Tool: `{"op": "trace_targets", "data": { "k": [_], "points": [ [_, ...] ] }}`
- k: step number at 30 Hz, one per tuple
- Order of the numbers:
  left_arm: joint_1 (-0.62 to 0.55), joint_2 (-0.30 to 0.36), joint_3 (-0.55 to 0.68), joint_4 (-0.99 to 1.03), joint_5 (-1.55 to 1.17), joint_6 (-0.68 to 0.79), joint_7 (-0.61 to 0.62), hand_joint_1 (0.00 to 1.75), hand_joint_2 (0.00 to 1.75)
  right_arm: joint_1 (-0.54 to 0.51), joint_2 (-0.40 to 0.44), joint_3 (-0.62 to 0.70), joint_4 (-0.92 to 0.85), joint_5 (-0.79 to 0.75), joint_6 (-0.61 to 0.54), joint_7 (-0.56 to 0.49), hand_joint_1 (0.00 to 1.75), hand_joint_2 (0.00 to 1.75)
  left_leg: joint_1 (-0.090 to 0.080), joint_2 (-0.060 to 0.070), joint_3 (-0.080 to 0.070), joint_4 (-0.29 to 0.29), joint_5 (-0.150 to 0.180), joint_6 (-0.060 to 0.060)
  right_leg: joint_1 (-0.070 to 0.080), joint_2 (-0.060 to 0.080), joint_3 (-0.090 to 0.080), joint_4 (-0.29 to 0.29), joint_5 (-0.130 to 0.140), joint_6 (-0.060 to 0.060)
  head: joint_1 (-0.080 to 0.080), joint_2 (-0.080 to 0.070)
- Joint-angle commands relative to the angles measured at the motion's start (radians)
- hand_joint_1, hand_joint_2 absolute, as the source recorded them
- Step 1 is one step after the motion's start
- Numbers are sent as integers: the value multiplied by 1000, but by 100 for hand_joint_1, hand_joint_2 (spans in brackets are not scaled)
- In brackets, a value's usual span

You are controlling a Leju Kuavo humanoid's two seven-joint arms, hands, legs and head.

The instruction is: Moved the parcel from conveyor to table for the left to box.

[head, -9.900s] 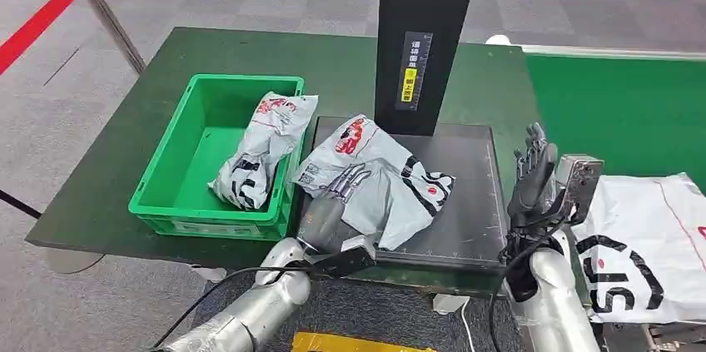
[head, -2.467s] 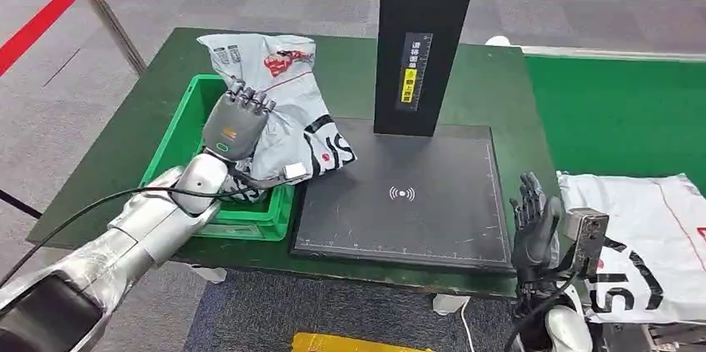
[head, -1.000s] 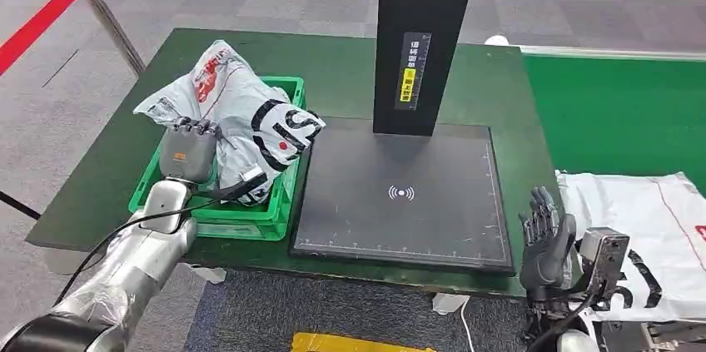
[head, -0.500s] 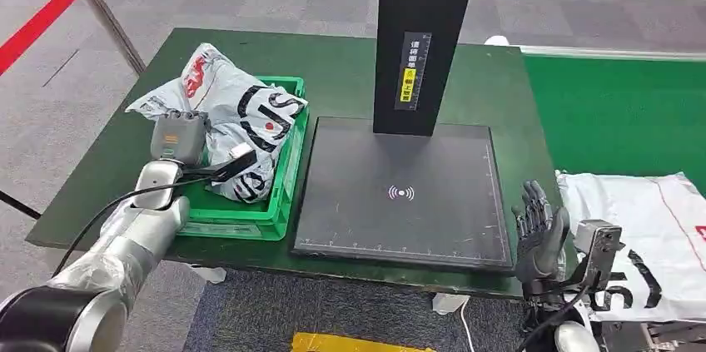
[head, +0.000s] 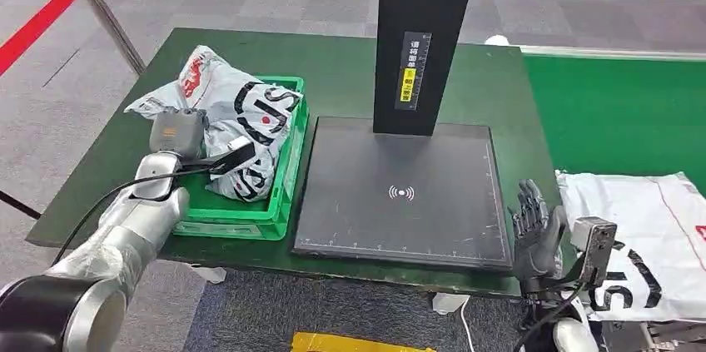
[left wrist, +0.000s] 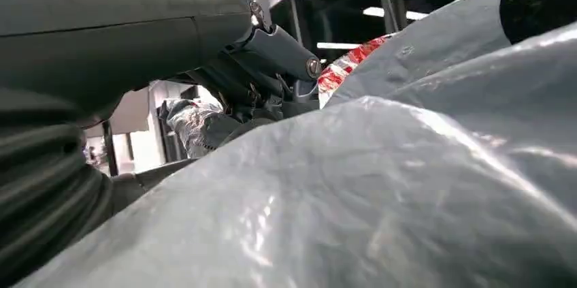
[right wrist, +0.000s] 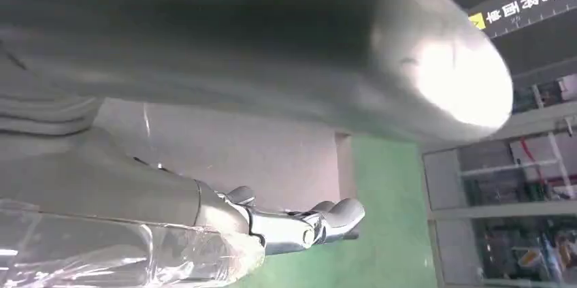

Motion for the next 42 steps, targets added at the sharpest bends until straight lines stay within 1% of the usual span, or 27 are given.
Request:
{"op": "trace_targets", "data": {
  "k": [1, 5, 11, 15, 18, 20, 21, 22, 23, 24, 25, 26, 27, 29, 30, 32, 34, 36, 38, 39, 42],
  "points": [
    [-69, -5, 27, 118, 1, -72, 9, 175, 175, -66, 5, 1, 111, -8, 20, -1, 0, 0, 1, 1, 1, -1, 0, 0, 2, 0, 2, -2, 1, -1, 0, 0],
    [-30, -8, 43, 138, 0, -89, 5, 175, 175, -99, -4, 13, 153, -14, 29, -4, 0, 0, 1, 3, 3, -2, 0, 0, 1, 2, 3, -3, 1, -1, 0, 0],
    [7, -42, -34, 151, -8, -112, 8, 175, 175, -153, -2, 33, 208, -20, 32, -7, 0, 0, 1, 2, 3, -3, 0, 0, 1, 1, 3, -3, 1, -1, 0, 0],
    [18, -59, -78, 154, -8, -125, 8, 175, 175, -144, 2, 31, 192, -25, 29, -11, 0, 0, 0, 0, 2, -1, 0, 0, 0, 0, 2, -1, 1, 0, 0, 0],
    [31, -85, -95, 153, -8, -132, -1, 175, 175, -105, 7, 17, 148, -28, 20, -17, 0, 0, 1, -2, 3, -3, 1, 0, 1, -2, 5, -4, 1, -1, 0, 0],
    [31, -89, -103, 153, -8, -129, 3, 175, 175, -96, 9, 13, 137, -28, 20, -17, 0, 0, 0, -2, 2, -2, 0, 0, 0, -2, 3, -2, 0, -1, 0, 0],
    [31, -89, -113, 152, -8, -124, 0, 175, 175, -95, 12, 10, 136, -28, 19, -17, 0, 0, 1, -2, 5, -5, 1, 0, 2, -2, 7, -6, 1, -1, 0, 0],
    [32, -90, -119, 151, -8, -114, -2, 175, 175, -98, 15, 7, 140, -27, 19, -16, 0, 0, 0, -3, 2, -1, 0, 0, 0, -2, 3, -2, 0, -1, 0, 0],
    [32, -91, -134, 149, -8, -101, -2, 96, 175, -101, 17, 4, 144, -25, 18, -16, 0, 0, 0, -2, 3, -2, 0, 0, 1, -2, 4, -3, 0, -1, 0, 0],
    [36, -93, -156, 135, -8, -55, -7, 0, 175, -108, 20, 3, 150, -23, 18, -17, 0, 0, 0, -4, 2, -2, 0, 0, 0, -3, 4, -2, 0, -1, 0, 0],
    [35, -94, -176, 137, -8, -20, 4, 0, 175, -110, 23, 1, 151, -21, 18, -17, 0, 0, 0, -4, 1, -1, 0, 0, 0, -3, 3, -1, 0, 0, 0, 0],
    [34, -100, -182, 130, -8, -1, 11, 0, 0, -112, 25, 1, 152, -21, 17, -17, 0, 0, 0, -3, 2, -1, 0, 0, 0, -3, 4, -2, 0, 0, 0, 0],
    [32, -99, -214, 118, -8, 61, 15, 0, 0, -112, 27, -1, 152, -21, 17, -17, 0, 0, 0, -3, 1, -1, 0, 0, 0, -3, 3, -1, 0, 0, 0, 0],
    [18, -105, -227, 110, -8, 88, 44, 0, 0, -108, 31, -7, 145, -18, 13, -16, 0, 0, 0, -5, 0, -1, 1, 0, 0, -5, 3, -2, 0, 0, 0, 0],
    [13, -97, -300, 93, -8, 141, 62, 0, 0, -104, 33, -12, 142, -16, 11, -16, 0, 0, 1, -5, 0, -1, 1, 1, 1, -5, 3, -2, 1, 0, 0, 0],
    [1, -101, -315, 88, -8, 128, 71, 0, 0, -103, 32, -15, 144, -16, 10, -15, 0, 0, 1, -6, -1, 0, 1, 1, 1, -7, 2, -1, 0, 0, 0, 0],
    [-8, -88, -415, 48, -8, 163, 135, 0, 0, -98, 37, -23, 144, -15, 9, -15, 0, 0, 1, -6, -2, 0, 2, 1, 1, -7, 2, -1, 0, 0, 0, 0],
    [-21, -84, -459, 10, -8, 140, 179, 0, 0, -90, 40, -28, 135, -13, 10, -14, 0, 0, 1, -8, -2, 1, 2, 2, 1, -9, 2, -1, 0, 0, 0, 0],
    [-31, -84, -464, -22, -8, 118, 187, 0, 0, -82, 42, -33, 123, -11, 10, -14, 0, 0, 1, -10, -3, 1, 3, 2, 2, -11, 2, -1, 0, 0, 0, 0],
    [-30, -74, -488, -44, -8, 97, 209, 0, 0, -81, 43, -35, 119, -10, 10, -13, 0, 0, 1, -9, -3, 1, 3, 2, 1, -10, 1, 0, 0, 0, 0, 0],
    [-23, -67, -483, -75, -8, 106, 220, 0, 0, -79, 45, -41, 116, -6, 11, -11, 0, 0, 0, -8, -2, 1, 3, 1, 0, -8, 1, 0, 1, 0, 0, 0]
  ]
}}
